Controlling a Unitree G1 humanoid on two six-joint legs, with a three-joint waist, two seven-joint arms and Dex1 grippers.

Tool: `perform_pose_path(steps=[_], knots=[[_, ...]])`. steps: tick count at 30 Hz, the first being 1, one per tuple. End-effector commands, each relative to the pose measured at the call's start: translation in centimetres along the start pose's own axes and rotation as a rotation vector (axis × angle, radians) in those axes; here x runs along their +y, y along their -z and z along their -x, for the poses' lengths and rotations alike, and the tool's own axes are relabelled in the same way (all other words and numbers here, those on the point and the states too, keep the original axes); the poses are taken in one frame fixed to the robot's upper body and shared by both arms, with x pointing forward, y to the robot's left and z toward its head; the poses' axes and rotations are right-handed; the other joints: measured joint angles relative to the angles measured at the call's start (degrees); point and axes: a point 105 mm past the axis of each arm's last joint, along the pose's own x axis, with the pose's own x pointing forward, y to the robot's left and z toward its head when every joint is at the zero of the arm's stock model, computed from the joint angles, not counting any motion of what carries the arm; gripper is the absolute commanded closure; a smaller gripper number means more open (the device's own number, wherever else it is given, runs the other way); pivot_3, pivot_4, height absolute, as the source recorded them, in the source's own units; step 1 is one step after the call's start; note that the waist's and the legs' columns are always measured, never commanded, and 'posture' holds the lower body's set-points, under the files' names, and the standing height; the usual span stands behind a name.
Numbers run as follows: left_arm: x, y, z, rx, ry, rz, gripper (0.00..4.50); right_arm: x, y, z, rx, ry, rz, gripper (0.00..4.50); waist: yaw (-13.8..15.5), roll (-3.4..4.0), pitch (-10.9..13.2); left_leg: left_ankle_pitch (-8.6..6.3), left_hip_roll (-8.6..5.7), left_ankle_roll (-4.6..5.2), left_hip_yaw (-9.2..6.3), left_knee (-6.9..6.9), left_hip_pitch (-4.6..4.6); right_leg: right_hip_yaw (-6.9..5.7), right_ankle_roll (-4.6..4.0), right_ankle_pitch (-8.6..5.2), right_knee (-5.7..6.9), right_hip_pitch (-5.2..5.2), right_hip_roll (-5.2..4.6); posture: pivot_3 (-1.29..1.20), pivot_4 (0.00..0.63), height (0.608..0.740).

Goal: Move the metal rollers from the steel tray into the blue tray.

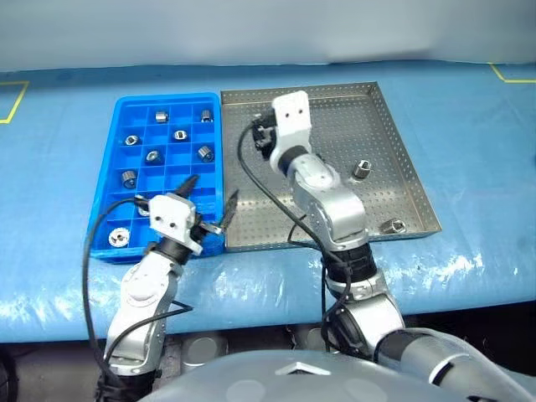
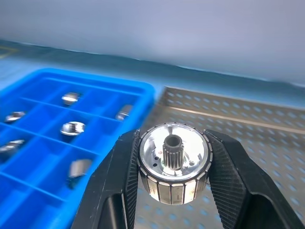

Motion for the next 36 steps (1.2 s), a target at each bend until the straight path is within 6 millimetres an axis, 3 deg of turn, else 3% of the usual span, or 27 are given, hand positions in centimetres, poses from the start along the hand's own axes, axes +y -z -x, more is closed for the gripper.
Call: perform_pose_path(steps=[1,6,13,19,22,30,34,36], knots=[[1.6,-2.2,1.3,-0.072,-0.097,-0.062,0.00,4.2,-1.2,-1.2,-0.043,-0.193,0.043,2.77,0.7,-0.01,0.0,0.00,0.00,0.00,0.00,-0.04,0.00,0.00,-0.01,0.00,-0.01,0.00,-0.01,0.16,0.150,0.740],[2.9,-2.6,3.4,-0.063,-0.203,-0.076,0.00,7.9,-0.4,-2.3,-0.029,-0.365,0.071,2.77,3.4,-0.03,0.0,0.00,-0.05,-0.01,0.01,-0.16,-0.03,-0.08,-0.02,-0.01,-0.13,-0.02,-0.11,0.24,0.150,0.740],[3.2,-2.5,4.4,-0.050,-0.254,-0.074,0.00,9.4,2.3,-3.2,0.040,-0.440,0.080,2.77,5.8,-0.04,0.0,0.02,-0.05,-0.04,-0.03,-0.15,-0.02,-0.14,-0.04,-0.02,-0.13,-0.01,-0.09,0.29,0.150,0.740],[2.9,-2.2,4.3,-0.044,-0.250,-0.072,0.00,11.6,4.2,-3.0,0.100,-0.555,0.060,2.77,6.2,-0.03,0.0,0.02,-0.03,-0.04,-0.03,-0.20,0.00,-0.15,-0.09,-0.06,-0.12,-0.01,-0.06,0.29,0.150,0.740],[2.8,-2.2,4.2,-0.046,-0.246,-0.068,0.00,11.8,4.9,-3.2,0.129,-0.555,0.053,2.77,6.3,-0.04,0.0,0.02,-0.03,-0.04,-0.03,-0.22,0.05,-0.16,-0.11,-0.07,-0.11,0.02,-0.06,0.29,0.150,0.740],[2.2,-1.7,3.3,-0.034,-0.195,-0.050,0.00,8.3,4.3,-4.2,0.097,-0.372,-0.046,0.11,6.9,-0.05,-0.1,0.04,-0.05,-0.08,-0.06,-0.14,0.18,-0.19,-0.05,-0.08,-0.11,0.19,-0.08,0.22,0.150,0.740],[1.7,-1.5,2.2,-0.037,-0.145,-0.035,0.00,3.0,2.1,-3.6,-0.012,-0.098,-0.131,0.02,6.5,-0.02,-0.1,0.07,-0.05,-0.13,-0.06,-0.09,0.06,-0.18,-0.02,-0.03,-0.11,0.10,-0.08,0.16,0.150,0.740],[1.4,-1.4,1.7,-0.038,-0.119,-0.030,0.00,-0.4,2.0,-2.7,-0.022,0.094,-0.154,0.02,6.0,-0.02,-0.1,0.07,-0.05,-0.13,-0.06,-0.11,-0.02,-0.17,-0.09,0.02,-0.11,0.02,-0.08,0.12,0.150,0.740]])
